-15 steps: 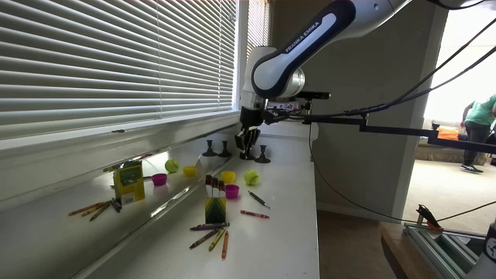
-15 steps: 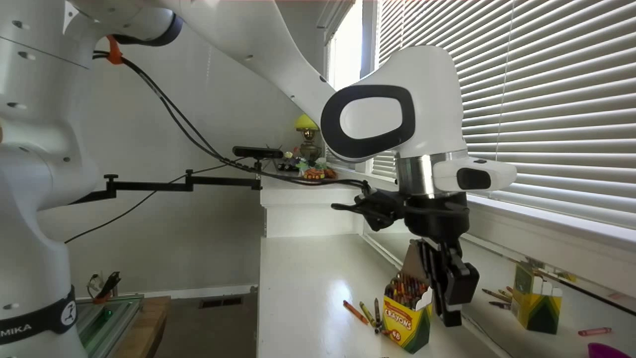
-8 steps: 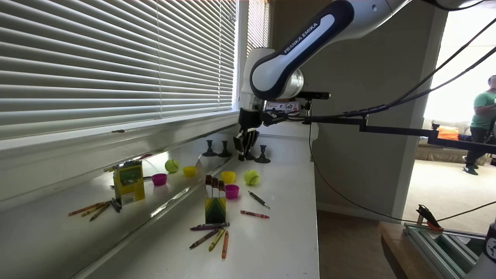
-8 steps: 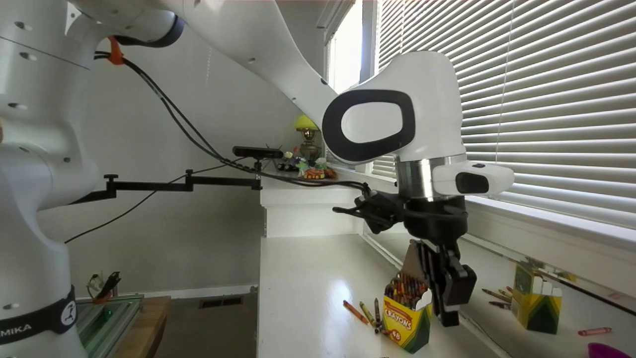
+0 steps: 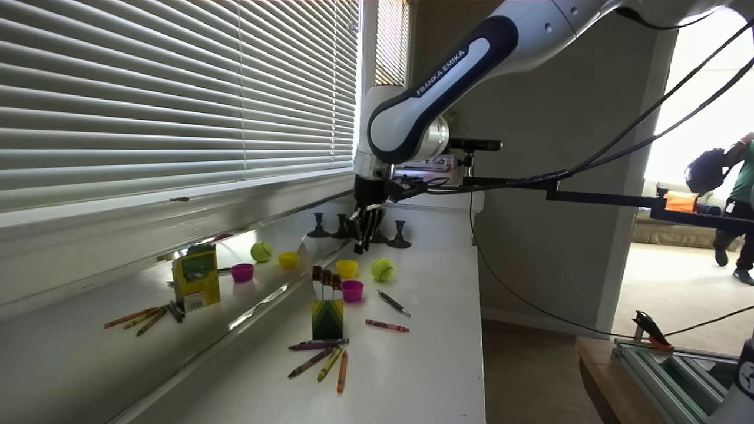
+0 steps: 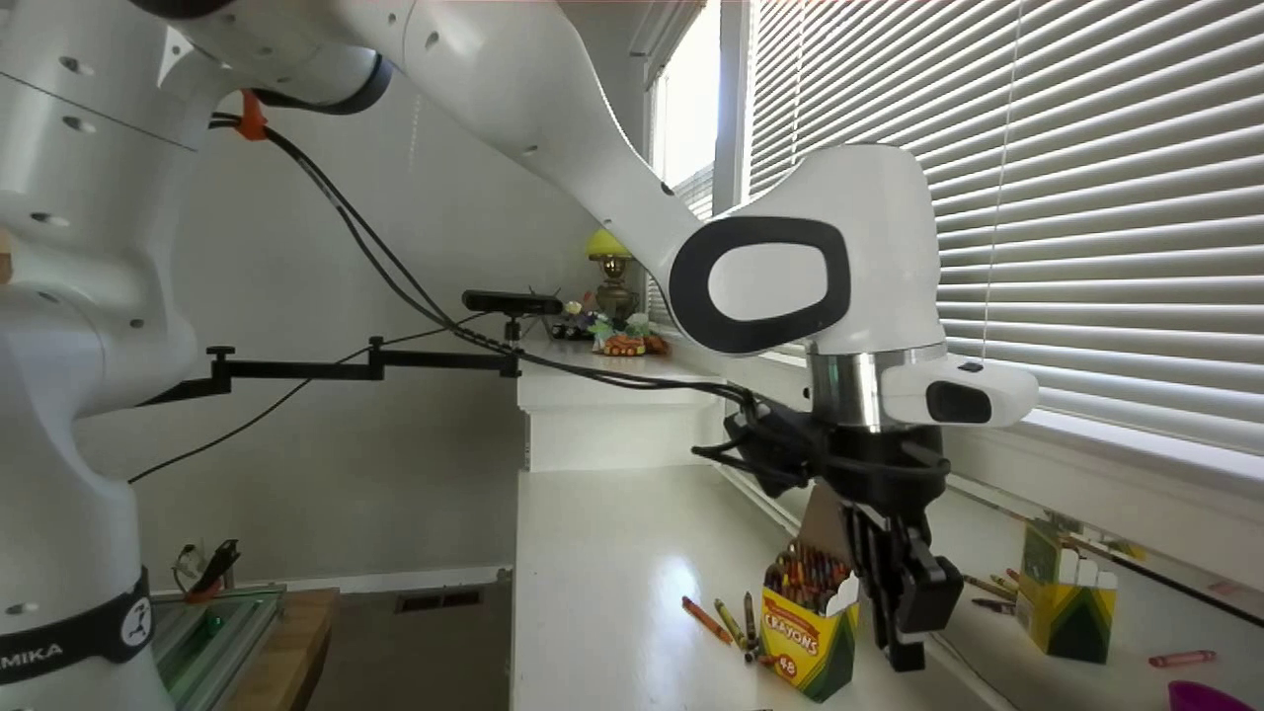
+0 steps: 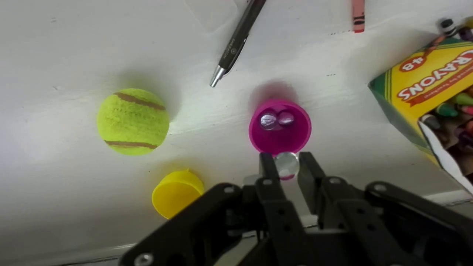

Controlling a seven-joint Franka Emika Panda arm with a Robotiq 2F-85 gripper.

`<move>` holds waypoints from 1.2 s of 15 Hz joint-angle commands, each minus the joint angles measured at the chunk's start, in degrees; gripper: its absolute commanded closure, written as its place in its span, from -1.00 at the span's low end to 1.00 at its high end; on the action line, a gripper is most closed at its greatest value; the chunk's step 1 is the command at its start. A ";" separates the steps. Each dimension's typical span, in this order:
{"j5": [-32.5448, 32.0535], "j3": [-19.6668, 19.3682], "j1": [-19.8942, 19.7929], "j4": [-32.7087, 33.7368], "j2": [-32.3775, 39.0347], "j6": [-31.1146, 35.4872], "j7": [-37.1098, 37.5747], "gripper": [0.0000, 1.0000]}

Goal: Put two shiny objects in the pink bowl then put the pink crayon in the box on the counter.

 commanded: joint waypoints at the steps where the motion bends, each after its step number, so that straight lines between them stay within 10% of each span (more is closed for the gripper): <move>1: 2.77 0.87 -0.83 4.60 4.38 -0.62 0.43 0.89; 18: 4.26 1.20 -1.56 8.60 11.33 -0.74 1.27 0.89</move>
